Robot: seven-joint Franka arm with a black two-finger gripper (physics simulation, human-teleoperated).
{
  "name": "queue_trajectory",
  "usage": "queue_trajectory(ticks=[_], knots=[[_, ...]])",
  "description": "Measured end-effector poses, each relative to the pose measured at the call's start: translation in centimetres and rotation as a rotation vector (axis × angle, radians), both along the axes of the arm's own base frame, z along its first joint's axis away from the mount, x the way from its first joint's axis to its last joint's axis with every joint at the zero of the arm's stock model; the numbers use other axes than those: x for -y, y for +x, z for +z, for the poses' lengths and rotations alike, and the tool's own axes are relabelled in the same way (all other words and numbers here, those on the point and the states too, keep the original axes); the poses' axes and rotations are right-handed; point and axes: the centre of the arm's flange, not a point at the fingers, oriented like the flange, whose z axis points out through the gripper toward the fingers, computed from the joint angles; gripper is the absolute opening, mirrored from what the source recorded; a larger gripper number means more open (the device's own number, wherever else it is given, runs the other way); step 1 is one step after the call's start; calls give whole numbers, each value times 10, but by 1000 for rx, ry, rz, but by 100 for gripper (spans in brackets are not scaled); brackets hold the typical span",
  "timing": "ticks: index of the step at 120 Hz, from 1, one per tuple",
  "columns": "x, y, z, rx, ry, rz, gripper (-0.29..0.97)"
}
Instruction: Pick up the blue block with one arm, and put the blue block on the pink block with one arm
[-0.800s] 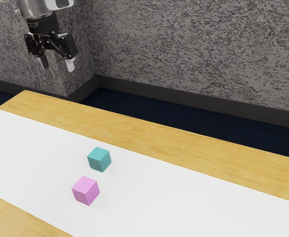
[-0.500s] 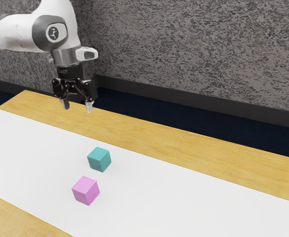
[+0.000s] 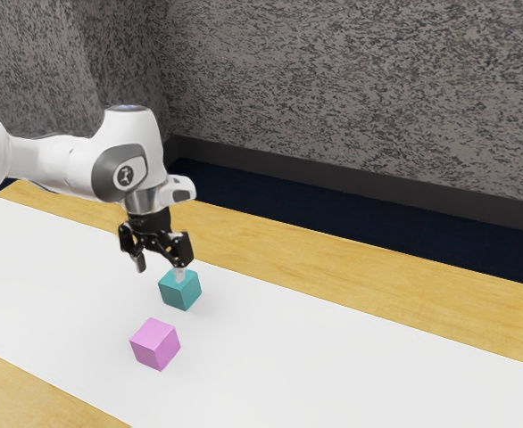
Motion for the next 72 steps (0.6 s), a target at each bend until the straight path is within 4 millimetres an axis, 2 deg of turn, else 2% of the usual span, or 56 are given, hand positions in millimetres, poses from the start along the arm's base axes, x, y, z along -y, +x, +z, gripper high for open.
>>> queue_trajectory(ticks=[10,31,56,72], knots=[[-9,8,-14,28,-1,5,68],[-11,20,-44,58,-8,-15,68],[-26,30,-61,74,10,-41,68],[-27,36,-63,86,11,-61,68]])
